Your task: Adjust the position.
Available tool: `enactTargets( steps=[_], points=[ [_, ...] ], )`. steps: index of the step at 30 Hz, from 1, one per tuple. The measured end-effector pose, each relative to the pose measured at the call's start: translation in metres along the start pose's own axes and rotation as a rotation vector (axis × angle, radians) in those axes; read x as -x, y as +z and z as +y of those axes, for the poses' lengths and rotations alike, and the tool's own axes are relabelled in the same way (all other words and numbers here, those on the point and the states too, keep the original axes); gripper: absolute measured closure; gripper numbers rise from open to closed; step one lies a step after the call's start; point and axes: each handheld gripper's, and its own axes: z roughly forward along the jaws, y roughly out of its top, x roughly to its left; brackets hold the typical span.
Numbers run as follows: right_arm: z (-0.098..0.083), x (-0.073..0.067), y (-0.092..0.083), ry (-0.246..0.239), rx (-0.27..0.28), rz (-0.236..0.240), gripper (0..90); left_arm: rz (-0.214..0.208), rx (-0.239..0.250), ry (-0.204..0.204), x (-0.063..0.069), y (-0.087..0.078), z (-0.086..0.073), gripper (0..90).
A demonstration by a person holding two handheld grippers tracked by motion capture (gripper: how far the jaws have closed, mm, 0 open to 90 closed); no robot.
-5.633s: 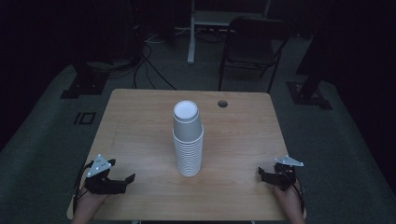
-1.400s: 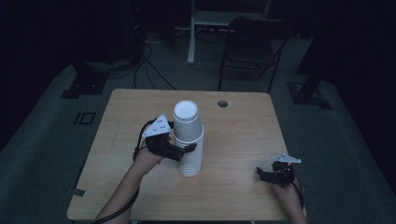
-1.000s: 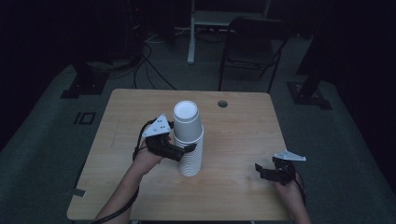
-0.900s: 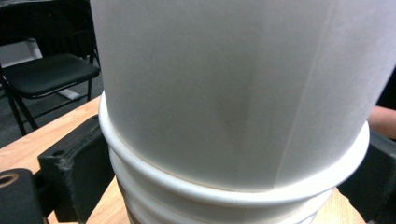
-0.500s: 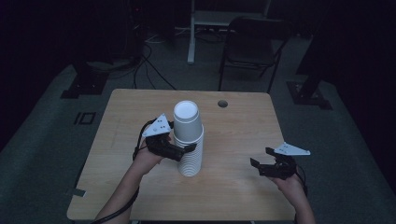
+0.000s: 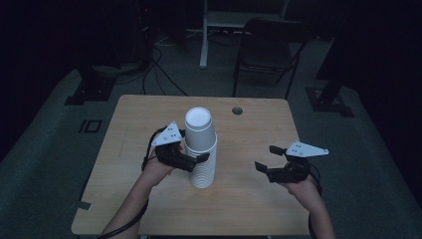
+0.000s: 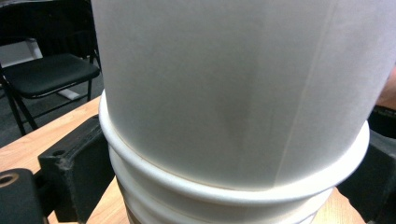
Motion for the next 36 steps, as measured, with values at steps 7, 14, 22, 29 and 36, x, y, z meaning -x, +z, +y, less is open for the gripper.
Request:
enactTargets(
  steps=[7, 14, 22, 29, 36],
  points=[
    [0.025, -0.010, 0.000, -0.035, 0.034, 0.061, 14.4, -0.002, -0.003, 0.001, -0.001, 0.000, 0.000, 4.9],
    [0.042, -0.020, 0.003, -0.062, 0.054, 0.095, 16.5, -0.002, -0.004, -0.001, 0.000, 0.000, 0.001, 4.9],
    [0.062, -0.030, 0.008, -0.094, 0.081, 0.154, 16.5, -0.001, -0.001, -0.001, 0.000, 0.000, 0.000, 4.9],
    [0.085, -0.043, 0.016, -0.136, 0.099, 0.202, 16.5, -0.001, -0.005, -0.002, 0.000, 0.000, 0.001, 4.9],
    [0.104, -0.057, 0.031, -0.161, 0.115, 0.251, 16.5, -0.001, -0.003, -0.002, 0.000, 0.000, 0.000, 4.9]
  ],
)
